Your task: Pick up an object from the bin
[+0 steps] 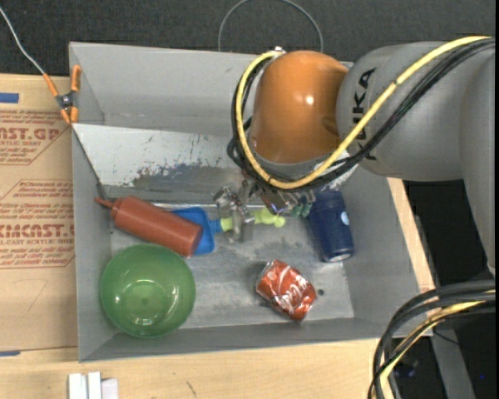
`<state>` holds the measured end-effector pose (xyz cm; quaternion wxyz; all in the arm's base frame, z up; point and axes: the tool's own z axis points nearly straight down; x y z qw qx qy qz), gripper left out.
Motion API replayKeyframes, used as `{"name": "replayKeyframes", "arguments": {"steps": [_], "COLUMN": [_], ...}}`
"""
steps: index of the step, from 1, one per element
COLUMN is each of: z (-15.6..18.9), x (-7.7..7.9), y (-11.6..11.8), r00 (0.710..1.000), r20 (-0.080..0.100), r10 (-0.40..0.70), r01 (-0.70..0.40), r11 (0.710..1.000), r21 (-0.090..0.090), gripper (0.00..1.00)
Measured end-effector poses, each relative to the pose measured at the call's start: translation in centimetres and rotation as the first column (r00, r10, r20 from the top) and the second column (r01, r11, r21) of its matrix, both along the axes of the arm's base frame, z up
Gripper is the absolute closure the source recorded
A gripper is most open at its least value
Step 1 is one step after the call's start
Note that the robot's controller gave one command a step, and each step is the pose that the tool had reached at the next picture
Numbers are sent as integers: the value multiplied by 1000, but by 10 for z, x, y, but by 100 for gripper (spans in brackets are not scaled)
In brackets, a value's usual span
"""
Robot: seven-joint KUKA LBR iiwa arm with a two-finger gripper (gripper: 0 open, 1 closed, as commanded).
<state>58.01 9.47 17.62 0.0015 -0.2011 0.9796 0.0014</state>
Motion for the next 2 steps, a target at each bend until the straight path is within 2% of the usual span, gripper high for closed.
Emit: {"name": "replayKeyframes", "arguments": {"steps": [1,2], "z": [-71,-2], "x": [12,-1], "y": [4,0], "r00": [998,998], "r20": [6,-2], "r10": [-68,-68], "r01": [68,68], "r11": [998,998], "r21": [3,0], "gripper": [100,100]}}
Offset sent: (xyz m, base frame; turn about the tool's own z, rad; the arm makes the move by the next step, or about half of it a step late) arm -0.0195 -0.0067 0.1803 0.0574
